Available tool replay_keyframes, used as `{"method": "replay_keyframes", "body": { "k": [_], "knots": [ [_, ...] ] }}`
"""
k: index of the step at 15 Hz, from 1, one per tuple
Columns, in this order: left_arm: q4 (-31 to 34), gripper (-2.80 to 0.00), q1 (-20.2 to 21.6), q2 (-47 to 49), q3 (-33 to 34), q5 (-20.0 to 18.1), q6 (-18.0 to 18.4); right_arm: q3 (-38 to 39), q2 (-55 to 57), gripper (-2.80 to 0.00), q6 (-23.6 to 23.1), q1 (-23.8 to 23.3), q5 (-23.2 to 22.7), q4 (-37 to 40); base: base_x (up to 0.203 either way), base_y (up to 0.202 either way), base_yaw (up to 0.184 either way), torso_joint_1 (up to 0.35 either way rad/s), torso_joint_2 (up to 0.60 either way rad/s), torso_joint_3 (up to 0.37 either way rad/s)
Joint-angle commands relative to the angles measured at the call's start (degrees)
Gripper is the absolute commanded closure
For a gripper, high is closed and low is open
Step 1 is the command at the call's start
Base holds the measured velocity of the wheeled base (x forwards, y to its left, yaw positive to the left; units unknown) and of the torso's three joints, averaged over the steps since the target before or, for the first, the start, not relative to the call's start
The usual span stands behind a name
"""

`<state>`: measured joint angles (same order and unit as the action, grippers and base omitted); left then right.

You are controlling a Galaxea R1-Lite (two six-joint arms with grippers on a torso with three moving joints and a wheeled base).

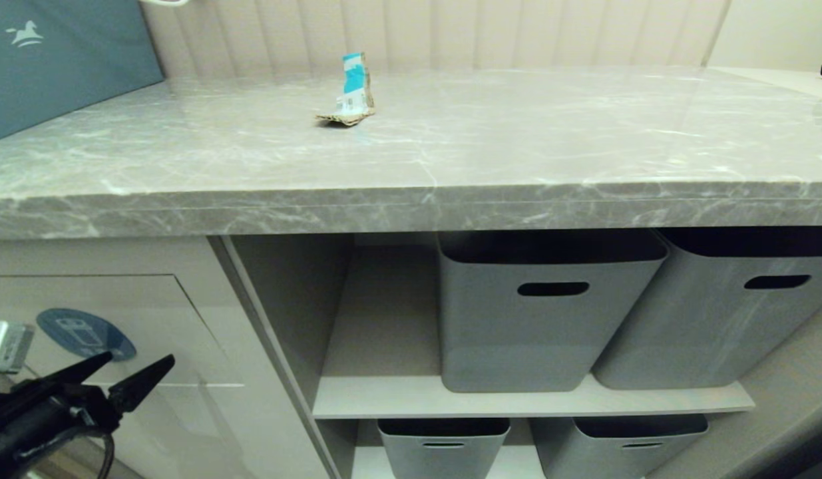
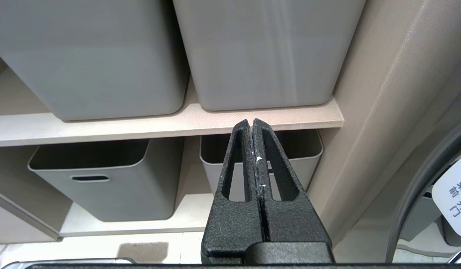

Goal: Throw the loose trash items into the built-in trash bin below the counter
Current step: Put the garbage in the trash can, then pick up the garbage

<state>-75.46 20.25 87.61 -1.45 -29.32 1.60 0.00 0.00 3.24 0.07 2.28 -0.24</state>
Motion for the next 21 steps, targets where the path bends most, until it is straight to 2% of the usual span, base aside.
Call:
{"method": "replay_keyframes", "body": {
  "k": [1, 4, 5, 7, 10, 12, 13, 15, 16, 17, 19, 21],
  "knots": [
    [0.0, -2.8, 0.2, -6.7, 1.6, -0.1, -0.4, 0.1, 0.0, 0.0, 0.0, 0.0, 0.0, 0.0, 0.0, 0.0, 0.0, 0.0, 0.0, 0.0],
    [2.4, -2.8, 0.2, -15.8, 1.6, -0.1, -1.4, 0.1, 0.0, 0.0, 0.0, 0.0, 0.0, 0.0, 0.0, 0.0, 0.0, 0.0, 0.0, 0.0],
    [3.6, 0.0, 0.2, -19.3, 1.6, 0.0, -1.7, 0.1, 0.0, 0.0, 0.0, 0.0, 0.0, 0.0, 0.0, 0.0, 0.0, 0.0, 0.0, 0.0],
    [6.9, 0.0, 0.1, -26.6, 1.6, -0.1, -2.1, 0.1, 0.0, 0.0, 0.0, 0.0, 0.0, 0.0, 0.0, 0.0, 0.0, 0.0, 0.0, 0.0],
    [18.0, 0.0, 0.0, -43.0, 1.4, 0.1, -2.5, 0.1, 0.0, 0.0, 0.0, 0.0, 0.0, 0.0, 0.0, 0.0, 0.0, 0.0, 0.0, 0.0],
    [31.5, 0.0, 0.0, -57.0, 0.3, 0.2, -2.6, 0.1, 0.0, 0.0, 0.0, 0.0, 0.0, 0.0, 0.0, 0.0, 0.0, 0.0, 0.0, 0.0],
    [40.4, 0.0, 0.0, -63.8, -1.0, 0.3, -2.5, 0.1, 0.0, 0.0, 0.0, 0.0, 0.0, 0.0, 0.0, 0.0, 0.0, 0.0, 0.0, 0.0],
    [53.2, 0.0, 0.0, -71.2, -3.3, 1.6, -2.0, 0.1, 0.0, 0.0, 0.1, 0.0, 0.1, 0.0, 0.0, 0.0, 0.0, 0.0, 0.0, 0.0],
    [60.1, 0.0, 0.0, -72.2, -3.5, 4.1, -1.3, 0.1, 0.0, 0.0, 0.1, 0.0, 0.1, 0.0, 0.0, 0.0, 0.0, 0.0, 0.0, 0.0],
    [63.1, 0.0, 0.0, -71.9, -2.2, 8.2, -0.3, 0.1, 0.0, 0.0, 0.1, 0.0, 0.1, 0.0, 0.0, 0.0, 0.0, 0.0, 0.0, 0.0],
    [63.9, 0.0, 0.1, -71.7, 1.7, 15.6, 1.6, 0.1, 0.0, 0.0, 0.1, 0.0, 0.1, 0.0, 0.0, 0.0, 0.0, 0.0, 0.0, 0.0],
    [67.5, 0.0, 0.1, -71.6, 1.5, 20.4, 1.7, 0.1, 0.0, 0.0, 0.1, 0.0, 0.0, 0.0, 0.0, 0.0, 0.0, 0.0, 0.0, 0.0]
  ]
}}
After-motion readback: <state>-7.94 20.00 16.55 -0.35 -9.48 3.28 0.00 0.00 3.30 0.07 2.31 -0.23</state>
